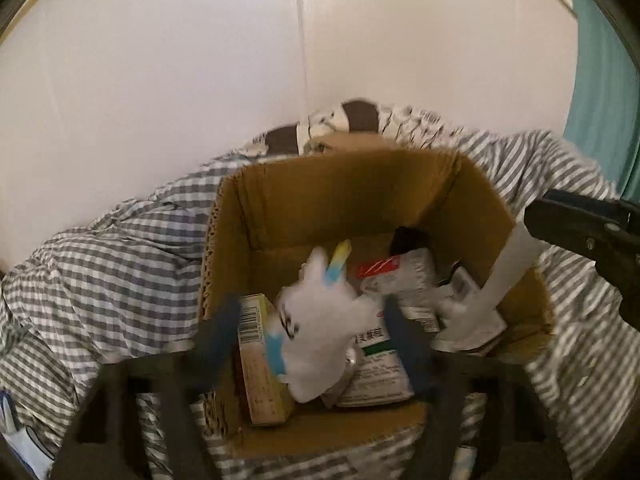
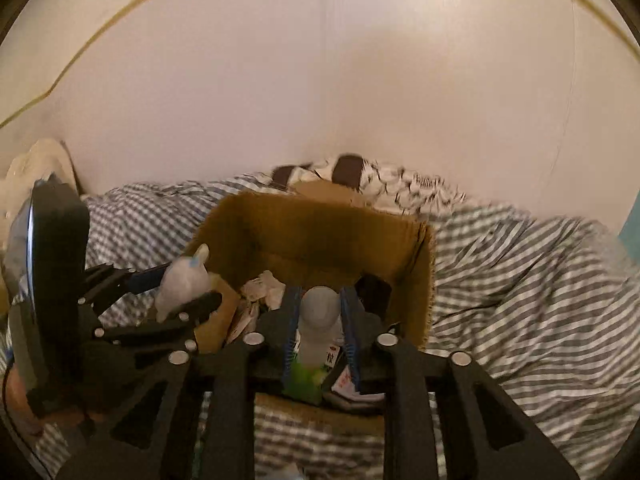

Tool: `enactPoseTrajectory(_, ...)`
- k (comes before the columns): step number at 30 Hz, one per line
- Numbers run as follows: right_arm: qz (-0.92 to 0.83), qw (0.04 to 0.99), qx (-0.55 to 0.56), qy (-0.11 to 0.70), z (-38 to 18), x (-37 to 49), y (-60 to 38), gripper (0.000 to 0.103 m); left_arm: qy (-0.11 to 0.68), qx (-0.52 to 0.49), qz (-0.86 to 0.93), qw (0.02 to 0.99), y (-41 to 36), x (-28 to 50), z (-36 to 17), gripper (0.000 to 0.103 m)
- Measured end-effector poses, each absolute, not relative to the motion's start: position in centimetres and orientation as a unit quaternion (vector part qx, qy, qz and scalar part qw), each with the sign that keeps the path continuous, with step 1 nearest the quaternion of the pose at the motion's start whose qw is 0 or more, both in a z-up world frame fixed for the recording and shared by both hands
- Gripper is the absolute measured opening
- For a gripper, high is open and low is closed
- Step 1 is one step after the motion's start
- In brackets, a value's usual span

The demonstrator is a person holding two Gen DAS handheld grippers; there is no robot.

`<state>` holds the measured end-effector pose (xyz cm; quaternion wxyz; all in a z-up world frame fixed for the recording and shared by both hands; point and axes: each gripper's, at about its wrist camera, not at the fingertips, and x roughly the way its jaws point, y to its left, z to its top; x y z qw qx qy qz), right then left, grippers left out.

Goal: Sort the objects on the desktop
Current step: 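Grasp green wrapper with left tool while right tool grasps blue tissue pack, drop both in box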

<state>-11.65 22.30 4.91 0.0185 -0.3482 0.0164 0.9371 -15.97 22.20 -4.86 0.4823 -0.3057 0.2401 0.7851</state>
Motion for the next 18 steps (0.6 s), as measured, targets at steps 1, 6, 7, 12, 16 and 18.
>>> enactPoseTrajectory(1,0.936,0.025,-0.35,0.03,4.6,-11.9,22.9,0.042,0.242,-0.304,0.787,0.479,22.3,-16.0,-4.9,0.092)
enactPoseTrajectory(6,0.939,0.037,-0.337,0.056,4.6,-9.9,24.8,0.058,0.238,-0.303,0.783,0.488,20.1,-15.4,-4.7,0.093)
enactPoseTrajectory(7,0.939,0.039,-0.338,0.055,4.6,-9.2,24.8,0.058,0.238,-0.304,0.783,0.488,19.0,-15.1,-4.7,0.093)
enactPoseTrajectory(12,0.926,0.05,-0.372,0.049,2.5,-4.0,23.9,0.058,0.237,-0.335,0.773,0.485,13.3,-13.0,-6.6,0.093)
enactPoseTrajectory(16,0.911,0.039,-0.405,0.065,-0.8,-0.5,22.2,0.058,0.241,-0.389,0.754,0.471,10.6,-11.6,-10.7,0.093)
enactPoseTrajectory(18,0.901,0.033,-0.426,0.082,-3.0,0.7,21.1,0.058,0.243,-0.425,0.74,0.462,9.8,-11.1,-13.2,0.093)
